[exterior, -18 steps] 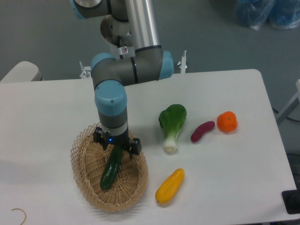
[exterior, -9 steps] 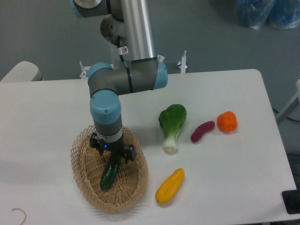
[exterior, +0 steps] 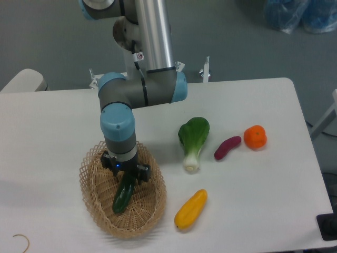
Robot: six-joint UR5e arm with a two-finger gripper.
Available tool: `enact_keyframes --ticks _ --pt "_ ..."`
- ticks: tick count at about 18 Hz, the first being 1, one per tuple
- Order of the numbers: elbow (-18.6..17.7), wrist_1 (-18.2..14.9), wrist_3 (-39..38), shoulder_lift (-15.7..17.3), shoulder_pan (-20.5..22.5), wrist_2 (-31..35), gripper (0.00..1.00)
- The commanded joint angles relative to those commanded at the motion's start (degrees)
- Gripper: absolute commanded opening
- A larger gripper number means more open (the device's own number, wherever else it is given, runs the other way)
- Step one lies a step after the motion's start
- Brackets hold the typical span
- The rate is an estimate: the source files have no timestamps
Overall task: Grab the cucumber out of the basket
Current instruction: 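Lift the gripped cucumber up out of the basket, then carry the cucumber away from the basket toward the sweet potato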
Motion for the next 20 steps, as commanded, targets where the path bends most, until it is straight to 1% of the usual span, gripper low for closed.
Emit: enact_keyframes --ticks 2,4,7,10,11,12,13,15,16,17,18,19,20 --pt "0.18 0.0 0.09 0.09 0.0 0.09 0.48" --pt "0.26 0.0 0.17 0.26 0.09 0.0 0.46" --pt "1.49 -0.17 0.61 0.79 0.53 0.0 0.45" --pt "4.39 -0.79 0.7 1.23 1.4 0.18 0.45" --pt "5.09 -0.97 0.79 1.84 1.84 0.26 0.45" --pt "6.14 -1.84 1.05 2.28 2.45 0.35 0.45" --pt "7.46 -3.59 1.14 2.72 3.24 0.26 0.45" --pt "11.76 -8.24 2.19 3.25 4.48 0.35 0.45" --pt "13.78 -11.13 4.63 3.34 5.18 0.26 0.45" --pt "16.5 -14.99 8.83 3.6 6.49 0.35 0.45" --pt "18.09 -17.12 11.05 3.86 7.98 0.35 0.45" --pt "19.24 -18.27 12.81 4.13 9.3 0.26 0.45" --pt "19.94 -18.72 14.83 4.48 10.8 0.26 0.45"
